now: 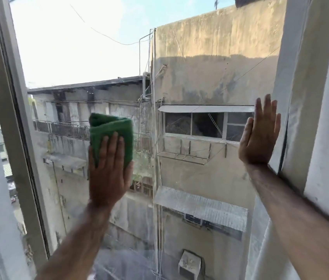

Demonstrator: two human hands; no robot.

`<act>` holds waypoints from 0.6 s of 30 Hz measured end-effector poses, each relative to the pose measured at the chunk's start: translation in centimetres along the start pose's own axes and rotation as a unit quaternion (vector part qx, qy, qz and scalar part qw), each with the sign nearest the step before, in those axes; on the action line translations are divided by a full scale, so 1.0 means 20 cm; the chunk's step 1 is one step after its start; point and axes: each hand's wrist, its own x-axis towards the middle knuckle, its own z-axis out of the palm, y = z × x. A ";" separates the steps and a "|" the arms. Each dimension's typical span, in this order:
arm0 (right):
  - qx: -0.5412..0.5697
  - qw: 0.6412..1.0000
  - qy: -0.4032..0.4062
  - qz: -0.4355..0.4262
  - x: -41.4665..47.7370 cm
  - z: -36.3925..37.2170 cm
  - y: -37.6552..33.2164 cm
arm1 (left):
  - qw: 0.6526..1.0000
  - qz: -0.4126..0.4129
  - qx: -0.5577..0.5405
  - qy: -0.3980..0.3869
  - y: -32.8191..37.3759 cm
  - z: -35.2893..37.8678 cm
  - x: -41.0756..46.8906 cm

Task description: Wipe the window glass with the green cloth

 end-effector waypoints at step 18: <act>0.003 1.000 -0.006 -0.001 0.01 0.00 0.02 | 0.983 0.181 -0.002 -0.024 0.51 0.02 0.06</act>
